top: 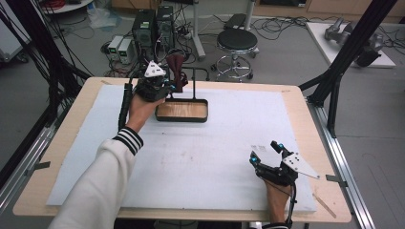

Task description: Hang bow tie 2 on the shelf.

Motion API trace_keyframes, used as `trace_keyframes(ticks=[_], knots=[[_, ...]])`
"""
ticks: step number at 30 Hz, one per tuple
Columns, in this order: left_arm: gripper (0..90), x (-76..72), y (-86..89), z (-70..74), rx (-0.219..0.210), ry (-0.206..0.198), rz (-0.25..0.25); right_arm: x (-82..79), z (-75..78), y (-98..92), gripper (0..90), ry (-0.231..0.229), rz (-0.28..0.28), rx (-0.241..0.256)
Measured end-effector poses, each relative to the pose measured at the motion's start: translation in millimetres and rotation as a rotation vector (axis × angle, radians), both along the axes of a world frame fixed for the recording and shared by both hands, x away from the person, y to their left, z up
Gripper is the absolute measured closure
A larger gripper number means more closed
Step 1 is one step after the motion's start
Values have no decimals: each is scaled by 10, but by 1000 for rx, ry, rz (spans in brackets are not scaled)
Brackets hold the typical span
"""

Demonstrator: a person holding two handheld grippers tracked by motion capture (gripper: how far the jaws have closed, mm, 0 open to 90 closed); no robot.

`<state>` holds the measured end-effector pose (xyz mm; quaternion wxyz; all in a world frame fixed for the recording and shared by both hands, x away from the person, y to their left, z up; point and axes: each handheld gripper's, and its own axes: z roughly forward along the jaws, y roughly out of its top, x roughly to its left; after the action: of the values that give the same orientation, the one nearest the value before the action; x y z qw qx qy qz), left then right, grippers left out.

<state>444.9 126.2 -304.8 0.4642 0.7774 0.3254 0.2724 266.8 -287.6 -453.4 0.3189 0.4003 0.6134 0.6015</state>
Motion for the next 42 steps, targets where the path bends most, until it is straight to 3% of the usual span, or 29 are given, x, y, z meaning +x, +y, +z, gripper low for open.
trace_keyframes(ticks=[14, 33, 42], knots=[[845, 40, 20, -177, 34, 35, 65, 6, -1, -5, 102, -9, -1, -5], [845, 84, -48, -416, 116, 102, 74, 0, 0, 1, 102, -3, 2, -6], [845, 114, -1, -454, 92, 124, 84, 1, -1, 1, 102, -3, 1, -7]])
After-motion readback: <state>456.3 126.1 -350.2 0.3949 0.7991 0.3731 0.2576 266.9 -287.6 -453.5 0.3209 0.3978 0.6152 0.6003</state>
